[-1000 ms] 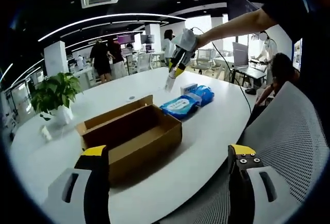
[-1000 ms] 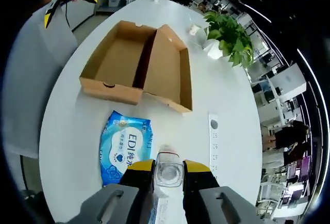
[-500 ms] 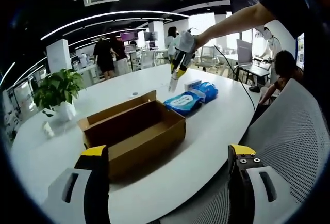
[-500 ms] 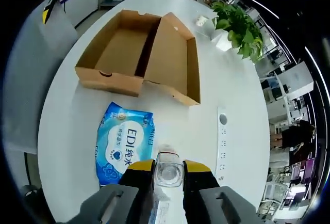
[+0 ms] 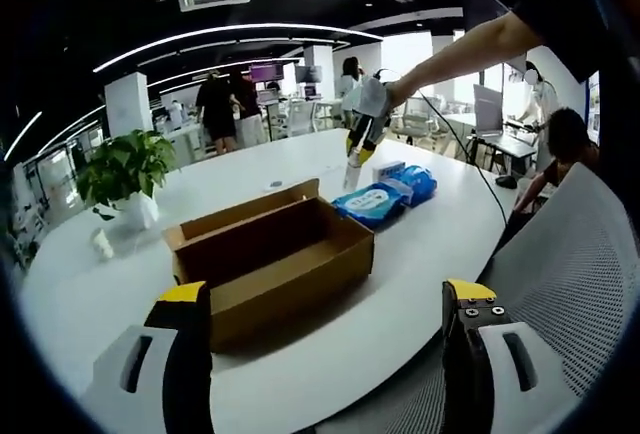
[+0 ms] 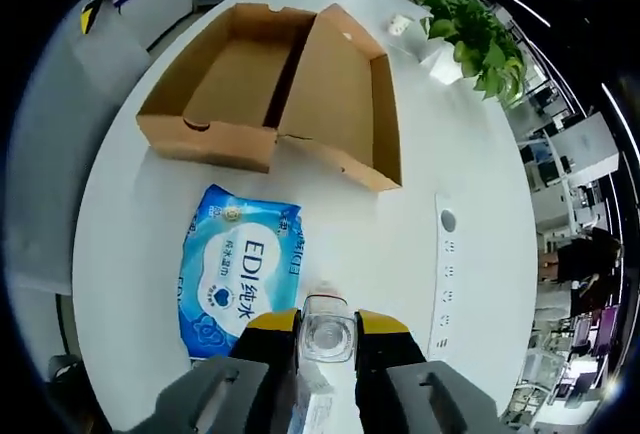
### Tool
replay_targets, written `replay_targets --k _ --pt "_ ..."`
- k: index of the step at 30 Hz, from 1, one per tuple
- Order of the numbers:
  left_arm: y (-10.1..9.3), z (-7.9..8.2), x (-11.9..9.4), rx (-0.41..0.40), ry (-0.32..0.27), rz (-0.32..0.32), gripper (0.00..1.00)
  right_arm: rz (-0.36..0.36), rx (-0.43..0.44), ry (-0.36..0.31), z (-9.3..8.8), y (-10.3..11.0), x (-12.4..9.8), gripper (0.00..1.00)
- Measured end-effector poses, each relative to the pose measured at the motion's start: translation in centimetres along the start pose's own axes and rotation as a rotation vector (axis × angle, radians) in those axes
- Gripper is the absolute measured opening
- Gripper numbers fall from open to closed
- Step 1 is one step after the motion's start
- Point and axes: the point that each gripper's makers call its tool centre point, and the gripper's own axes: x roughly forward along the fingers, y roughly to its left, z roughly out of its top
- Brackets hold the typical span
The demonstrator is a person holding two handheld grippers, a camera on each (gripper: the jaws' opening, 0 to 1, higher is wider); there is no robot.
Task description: Operate the shoe box by opening the lid, removing the specified soft item, and placing it in the target area until the item is outside and the box remains undamaged.
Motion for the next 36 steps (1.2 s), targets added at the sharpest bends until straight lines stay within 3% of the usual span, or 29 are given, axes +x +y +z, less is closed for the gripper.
replay_targets --k 36 --pt "0.1 -0.3 0.1 -0.02 0.007 0.001 0.98 0.07 0.003 0.024 0.3 0.6 2.1 0.18"
